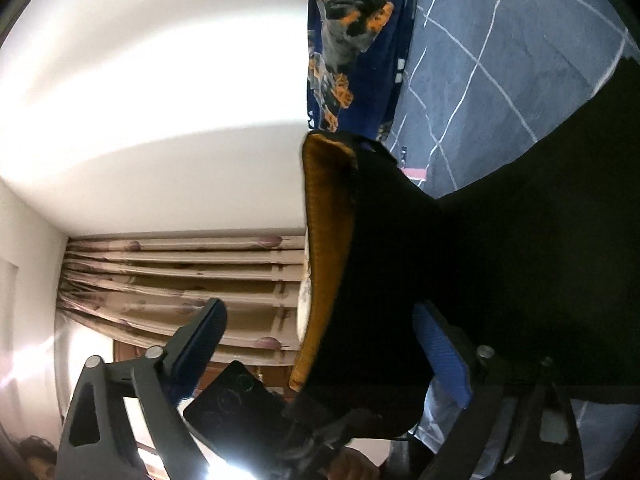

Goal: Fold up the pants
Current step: 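Grasp the lifted waistband with the right gripper while the left gripper opens and releases it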

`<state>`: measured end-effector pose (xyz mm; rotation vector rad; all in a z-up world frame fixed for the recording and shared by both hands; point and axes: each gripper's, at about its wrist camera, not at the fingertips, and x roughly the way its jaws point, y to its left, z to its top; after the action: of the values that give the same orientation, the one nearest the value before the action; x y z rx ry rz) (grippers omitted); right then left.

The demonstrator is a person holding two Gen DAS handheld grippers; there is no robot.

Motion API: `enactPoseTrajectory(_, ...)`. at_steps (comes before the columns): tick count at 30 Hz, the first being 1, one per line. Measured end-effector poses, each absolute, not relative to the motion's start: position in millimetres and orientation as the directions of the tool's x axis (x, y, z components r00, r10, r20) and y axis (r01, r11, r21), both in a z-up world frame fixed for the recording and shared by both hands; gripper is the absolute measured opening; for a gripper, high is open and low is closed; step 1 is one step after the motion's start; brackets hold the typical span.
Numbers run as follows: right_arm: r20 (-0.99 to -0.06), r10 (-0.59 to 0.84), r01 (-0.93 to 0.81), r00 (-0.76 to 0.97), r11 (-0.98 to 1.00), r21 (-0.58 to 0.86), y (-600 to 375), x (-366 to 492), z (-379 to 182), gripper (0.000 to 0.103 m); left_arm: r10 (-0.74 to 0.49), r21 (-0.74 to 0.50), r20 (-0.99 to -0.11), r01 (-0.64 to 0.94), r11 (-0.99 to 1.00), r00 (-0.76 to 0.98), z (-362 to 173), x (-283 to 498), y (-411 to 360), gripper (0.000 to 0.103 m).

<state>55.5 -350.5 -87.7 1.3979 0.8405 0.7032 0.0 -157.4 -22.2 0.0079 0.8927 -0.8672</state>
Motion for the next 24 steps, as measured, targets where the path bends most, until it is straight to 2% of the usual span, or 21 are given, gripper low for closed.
enactPoseTrajectory(1,-0.109,0.837,0.068,0.535,0.086,0.994,-351,56,-87,0.089,-0.649,-0.32,-0.687,0.667,0.673,0.325,-24,-2,-160,0.022)
enactPoseTrajectory(4,-0.175,0.839,0.105,0.515,0.141,0.984,-352,57,-91,0.075,-0.627,-0.276,-0.702,0.683,0.676,0.337,-28,-5,-166,0.022)
enactPoseTrajectory(7,-0.252,0.83,0.133,0.498,0.214,0.968,-354,56,-94,0.056,-0.592,-0.202,-0.719,0.705,0.679,0.364,-34,-12,-175,0.022)
enactPoseTrajectory(8,-0.283,0.824,0.151,0.49,0.239,0.959,-355,55,-97,0.046,-0.584,-0.188,-0.723,0.71,0.679,0.368,-35,-11,-178,0.022)
enactPoseTrajectory(11,-0.315,0.816,0.174,0.485,0.263,0.949,-359,54,-103,0.037,-0.552,-0.134,-0.746,0.728,0.673,0.372,-43,-15,-189,0.024)
enactPoseTrajectory(14,-0.344,0.799,0.171,0.493,0.299,0.939,-363,53,-107,0.029,-0.551,-0.114,-0.748,0.746,0.657,0.371,-42,-21,-192,0.034)
enactPoseTrajectory(16,-0.343,0.789,0.173,0.51,0.296,0.939,-369,52,-110,0.026,-0.548,-0.071,-0.731,0.754,0.653,0.406,-34,-30,-190,0.05)
enactPoseTrajectory(17,-0.341,0.781,0.176,0.523,0.292,0.94,-374,51,-112,0.025,-0.547,-0.056,-0.72,0.751,0.658,0.427,-30,-32,-188,0.065)
enactPoseTrajectory(18,-0.34,0.777,0.178,0.53,0.29,0.94,-377,49,-113,0.024,-0.55,-0.048,-0.705,0.743,0.667,0.448,-24,-34,-183,0.075)
enactPoseTrajectory(24,-0.334,0.758,0.194,0.56,0.272,0.943,-393,41,-120,0.018,-0.575,-0.124,-0.639,0.669,0.733,0.511,0,-21,-135,0.081)
